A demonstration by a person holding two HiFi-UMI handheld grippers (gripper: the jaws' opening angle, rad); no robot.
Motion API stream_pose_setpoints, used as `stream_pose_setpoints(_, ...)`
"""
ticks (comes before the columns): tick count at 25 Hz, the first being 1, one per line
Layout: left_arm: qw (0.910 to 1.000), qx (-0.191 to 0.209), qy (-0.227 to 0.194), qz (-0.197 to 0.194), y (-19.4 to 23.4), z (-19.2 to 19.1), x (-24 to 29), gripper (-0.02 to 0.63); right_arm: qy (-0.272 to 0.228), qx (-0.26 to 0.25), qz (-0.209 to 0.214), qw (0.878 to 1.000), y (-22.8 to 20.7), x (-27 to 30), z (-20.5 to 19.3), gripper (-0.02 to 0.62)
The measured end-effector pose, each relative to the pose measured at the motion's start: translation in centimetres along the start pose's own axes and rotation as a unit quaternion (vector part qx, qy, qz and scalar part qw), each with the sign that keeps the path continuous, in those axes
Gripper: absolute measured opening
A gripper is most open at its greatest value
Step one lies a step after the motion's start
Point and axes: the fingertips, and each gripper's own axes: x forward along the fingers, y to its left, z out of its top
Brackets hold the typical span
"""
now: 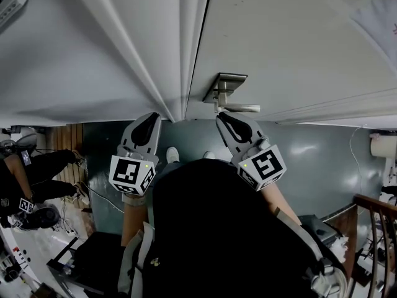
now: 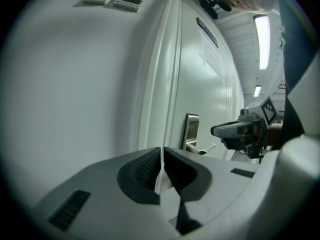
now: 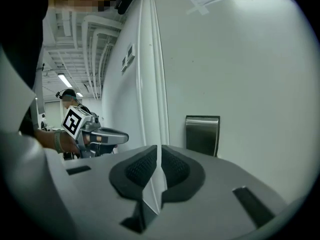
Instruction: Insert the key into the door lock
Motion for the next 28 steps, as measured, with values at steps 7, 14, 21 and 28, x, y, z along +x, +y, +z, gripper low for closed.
stream_pose_setpoints(7, 0.9999, 0.002, -0.013, 0.001, 0.4, 0.8, -0.3, 0.011, -0.024, -0.01, 0.0, 1.0, 0.2, 0.0, 1.8, 0.028)
stream_pose_setpoints(14, 0.9999, -0.004, -0.016, 0.0, 0.6, 1.0, -0.4, 0.011, -0.024, -0.008, 0.005, 1.0, 0.2, 0.0, 2.1, 0.028)
stream_pose_setpoints(21, 0.9999, -0.013, -0.007, -0.004, 0.4, 0.2, -0.1, 0.011, -0.012, -0.003, 0.01, 1.0, 0.3, 0.3, 1.2, 0.028)
stream_pose_setpoints(28, 0.9999, -0.009, 0.002, -0.014, -0.3, -0.4, 0.2, 0.011, -0.009, 0.001, 0.01, 1.0, 0.3, 0.2, 0.6, 0.028)
